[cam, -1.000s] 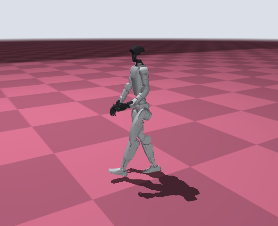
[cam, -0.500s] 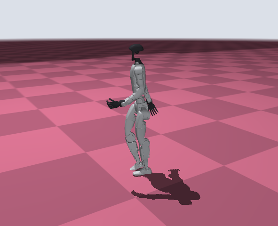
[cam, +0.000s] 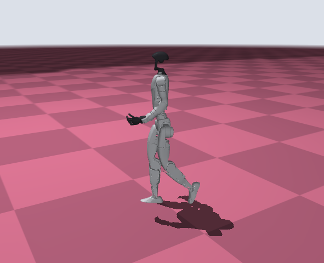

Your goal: Walk run

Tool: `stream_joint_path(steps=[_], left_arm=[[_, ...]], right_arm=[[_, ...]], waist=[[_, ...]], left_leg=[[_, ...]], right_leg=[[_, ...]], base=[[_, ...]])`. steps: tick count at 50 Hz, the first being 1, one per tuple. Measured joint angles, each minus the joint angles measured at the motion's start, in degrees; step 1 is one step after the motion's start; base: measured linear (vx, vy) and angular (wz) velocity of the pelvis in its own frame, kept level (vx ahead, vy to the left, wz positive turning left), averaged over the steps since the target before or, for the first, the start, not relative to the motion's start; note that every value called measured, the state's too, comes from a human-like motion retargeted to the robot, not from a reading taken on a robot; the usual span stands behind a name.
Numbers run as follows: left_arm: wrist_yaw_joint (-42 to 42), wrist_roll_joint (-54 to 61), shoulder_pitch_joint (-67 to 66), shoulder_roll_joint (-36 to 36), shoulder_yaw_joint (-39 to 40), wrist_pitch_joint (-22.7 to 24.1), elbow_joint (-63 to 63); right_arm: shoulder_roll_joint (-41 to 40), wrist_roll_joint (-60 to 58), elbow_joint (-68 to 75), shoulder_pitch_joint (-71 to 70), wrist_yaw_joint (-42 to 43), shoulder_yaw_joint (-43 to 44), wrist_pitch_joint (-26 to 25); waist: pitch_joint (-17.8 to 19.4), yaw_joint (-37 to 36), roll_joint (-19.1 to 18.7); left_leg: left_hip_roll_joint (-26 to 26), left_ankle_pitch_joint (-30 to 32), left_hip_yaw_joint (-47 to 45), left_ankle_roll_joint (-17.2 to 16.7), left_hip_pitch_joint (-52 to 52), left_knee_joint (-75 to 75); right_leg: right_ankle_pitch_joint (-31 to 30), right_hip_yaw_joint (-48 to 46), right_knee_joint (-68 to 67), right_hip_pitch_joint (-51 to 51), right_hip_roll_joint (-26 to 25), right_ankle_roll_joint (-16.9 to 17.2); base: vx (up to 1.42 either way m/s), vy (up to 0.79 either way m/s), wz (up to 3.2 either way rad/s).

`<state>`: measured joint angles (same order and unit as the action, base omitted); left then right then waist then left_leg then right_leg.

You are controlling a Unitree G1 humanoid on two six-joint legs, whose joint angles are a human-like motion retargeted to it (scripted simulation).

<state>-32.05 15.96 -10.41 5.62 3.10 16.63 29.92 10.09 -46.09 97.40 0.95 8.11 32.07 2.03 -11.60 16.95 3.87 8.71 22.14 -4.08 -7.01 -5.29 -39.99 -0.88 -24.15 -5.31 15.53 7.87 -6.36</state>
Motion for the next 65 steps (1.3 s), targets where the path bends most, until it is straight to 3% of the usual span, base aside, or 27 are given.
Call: stream_joint_path(steps=[5, 8, 11, 17, 20, 22, 25, 27, 28, 30, 32, 35, 37, 40, 45, 47, 50, 52, 57, 60, 63, 65], left_arm=[[-0.5, 0.4, 0.8, -1.0, 2.9, -0.7, -0.9], [1.4, 1.7, 0.3, -1.1, 4.3, -0.5, -1.7], [2.2, 2.7, -0.2, -1.3, 5.4, -0.3, -2.3], [2.9, 2.7, -1.9, -0.6, 7.5, -0.2, -3.1], [3.2, 2.7, -2.8, -0.4, 7.9, 0.0, -3.2], [3.0, 2.7, -3.4, -0.6, 8.0, 0.2, -3.1], [2.5, 2.6, -4.1, -1.0, 7.9, 0.0, -2.8], [2.2, 2.2, -4.7, -1.2, 8.2, 0.0, -2.3], [2.0, 2.0, -5.1, -1.4, 8.2, 0.0, -1.9], [1.4, 1.7, -6.2, -1.8, 7.8, 0.1, -1.3], [0.9, 1.6, -7.3, -2.3, 8.3, 0.1, -0.8], [1.1, 1.3, -7.6, -4.1, 8.6, 0.0, -0.9], [1.6, 0.4, -6.8, -5.7, 7.6, 0.3, -1.2], [2.5, -1.9, -4.2, -7.6, 6.6, 0.1, -1.2], [2.7, -3.0, -1.4, -10.1, 4.3, 1.2, -2.9], [2.4, -3.2, -0.6, -10.8, 4.2, 1.5, -3.4], [2.4, -3.8, 0.6, -11.7, 4.5, 1.6, -3.5], [2.8, -4.4, 0.7, -11.8, 4.4, 1.7, -3.4], [3.5, -5.0, 1.1, -10.1, 4.4, 1.8, -2.5], [3.0, -5.2, 0.4, -8.2, 3.5, 1.9, -2.3], [2.5, -5.4, -0.2, -5.8, 2.5, 1.9, -0.9], [2.0, -6.0, -1.0, -4.2, 2.9, 2.0, 0.2]], right_arm=[[1.1, -0.7, -7.9, -7.1, -2.3, -1.9, 1.8], [1.5, -0.5, -12.9, -11.0, -2.6, -4.2, 4.2], [1.9, 1.2, -16.9, -14.7, -2.4, -6.2, 6.4], [1.7, 2.4, -21.5, -19.3, -3.0, -8.1, 9.3], [1.0, 2.6, -21.6, -19.2, -3.4, -8.6, 9.7], [0.2, 2.9, -20.5, -18.2, -3.4, -8.3, 9.7], [-0.9, 3.8, -16.6, -15.8, -3.4, -7.4, 9.1], [-1.4, 3.9, -12.5, -13.8, -3.5, -6.9, 7.9], [-1.4, 3.7, -9.9, -12.7, -3.6, -6.3, 7.1], [-1.2, 2.6, -4.9, -9.8, -4.0, -4.8, 5.4], [-1.3, 1.4, -0.6, -6.5, -4.3, -5.1, 3.4], [-2.3, 0.9, 0.0, -0.3, -5.9, -6.6, -0.9], [-2.3, -0.4, 0.0, 2.7, -8.0, -5.6, -3.1], [-2.3, -2.5, 0.0, 6.4, -11.0, -3.8, -4.5], [-1.8, -1.7, 0.0, 10.4, -10.6, -2.2, -2.0], [-1.7, -0.9, 0.0, 11.3, -9.9, -1.8, -1.1], [-2.4, 0.5, 0.0, 12.0, -9.5, -1.2, -0.4], [-3.3, 1.6, 0.0, 12.3, -9.2, -0.8, 0.1], [-5.3, 4.7, 0.0, 11.9, -6.3, 0.0, 1.7], [-6.1, 5.6, 0.0, 12.0, -5.7, 0.3, 2.2], [-5.7, 4.7, 0.0, 11.3, -6.0, 1.1, 2.2], [-5.1, 4.1, 0.0, 11.0, -5.8, 0.6, 1.9]], waist=[[0.0, -0.5, 3.6], [0.7, -1.6, 4.8], [2.1, -3.9, 4.4], [5.6, -8.2, 1.4], [6.5, -9.6, 1.0], [6.7, -9.7, 0.5], [6.9, -10.1, -0.3], [6.5, -12.2, 0.2], [6.0, -13.6, 0.4], [4.2, -13.2, 1.1], [2.2, -10.9, 1.4], [1.9, -8.0, -0.3], [2.0, -9.0, -1.5], [2.3, -10.8, -2.5], [3.4, -3.6, -4.8], [3.4, -1.5, -4.4], [4.0, 0.4, -3.5], [4.6, 1.5, -3.2], [4.7, 1.8, -4.6], [4.4, 2.5, -6.1], [3.5, 4.6, -7.7], [2.2, 4.5, -8.8]], left_leg=[[-0.8, -14.5, -1.0, 6.3, -11.3, -12.2], [-1.5, -21.6, -2.4, 10.8, -15.5, -6.7], [-2.9, -22.6, -4.0, 11.7, -17.3, 5.5], [-0.9, -22.9, 3.3, 9.1, -18.6, 30.8], [1.7, -25.0, 9.5, 5.7, -19.8, 39.6], [1.9, -24.4, 13.0, 0.7, -19.3, 42.4], [1.5, -23.2, 17.5, 2.2, -17.8, 38.9], [-0.1, -22.2, 13.6, 2.4, -16.3, 37.0], [-0.8, -19.5, 12.9, 2.4, -15.4, 37.0], [-0.2, -18.4, 12.8, 5.8, -14.3, 36.5], [-1.0, -20.7, 11.2, 6.1, -14.8, 34.2], [-3.8, -23.7, 9.4, 6.9, -12.0, 33.6], [-5.9, -25.8, 6.2, 7.2, -9.6, 34.2], [-7.9, -27.9, 0.7, 7.6, -6.4, 35.1], [-7.3, -30.3, 1.1, 8.0, -2.2, 36.6], [-5.9, -31.6, -0.3, 8.2, -0.2, 37.3], [-3.9, -33.9, -3.0, 8.4, 3.1, 38.0], [-3.4, -35.3, -4.3, 8.2, 5.5, 38.3], [-4.4, -37.8, -8.5, 6.8, 9.7, 38.7], [-5.5, -38.0, -8.9, 5.5, 11.8, 37.7], [-7.1, -34.2, -6.9, 3.1, 13.1, 35.5], [-8.5, -28.9, -7.1, 0.9, 13.2, 33.3]], right_leg=[[2.1, 4.0, 1.5, -4.8, -0.8, 0.1], [2.9, 8.1, 2.0, -7.0, -3.3, -0.5], [3.6, 13.0, 2.0, -8.9, -7.2, -1.0], [5.6, 23.4, 1.4, -14.3, -15.7, -2.4], [6.8, 27.5, 1.1, -17.0, -17.5, -3.4], [7.7, 27.5, 0.8, -18.7, -18.7, -4.3], [7.2, 28.0, -0.5, -20.8, -20.5, -5.2], [4.7, 29.1, -2.3, -22.1, -20.5, -4.6], [2.7, 29.3, -3.7, -22.3, -20.2, -3.6], [-3.9, 27.4, -7.0, -21.6, -18.7, -0.9], [-13.6, 27.2, -13.7, -18.7, -18.3, 4.3], [-24.5, 24.9, -26.8, -12.9, -19.7, 14.5], [-27.2, 20.0, -33.4, -8.9, -17.5, 17.3], [-16.3, 15.1, -39.1, -2.8, -13.9, 11.4], [-6.1, 14.2, -32.8, 5.9, -11.5, 12.4], [-4.9, 13.5, -25.8, 8.0, -8.7, 12.7], [-4.5, 8.1, -14.2, 9.6, -2.5, 10.5], [-3.0, 5.2, -6.9, 10.3, -1.0, 9.4], [-1.6, -0.8, 5.8, 12.6, -3.0, 6.5], [-2.0, -8.4, 4.5, 10.2, -2.8, 2.6], [-5.8, -11.1, 3.0, 8.6, -2.7, -0.6], [-5.1, -3.4, 2.7, 8.2, -5.7, -2.8]], base=[[0.43, -0.36, -0.69], [0.42, -0.33, -1.31], [0.46, -0.32, -1.63], [0.51, -0.26, -1.70], [0.67, -0.23, -1.38], [0.72, -0.20, -1.06], [0.74, -0.17, -1.07], [0.79, -0.15, -1.79], [0.80, -0.12, -1.71], [0.86, -0.11, -0.96], [0.87, -0.16, -0.69], [0.79, -0.18, -1.01], [0.51, -0.09, -1.72], [0.45, -0.07, -1.61], [0.55, -0.11, -0.04], [0.40, -0.10, -0.46], [0.43, -0.19, -0.67], [0.39, -0.20, -0.55], [0.54, -0.27, -0.76], [0.57, -0.25, -0.21], [0.77, -0.40, 0.33], [0.73, -0.40, -0.17]])
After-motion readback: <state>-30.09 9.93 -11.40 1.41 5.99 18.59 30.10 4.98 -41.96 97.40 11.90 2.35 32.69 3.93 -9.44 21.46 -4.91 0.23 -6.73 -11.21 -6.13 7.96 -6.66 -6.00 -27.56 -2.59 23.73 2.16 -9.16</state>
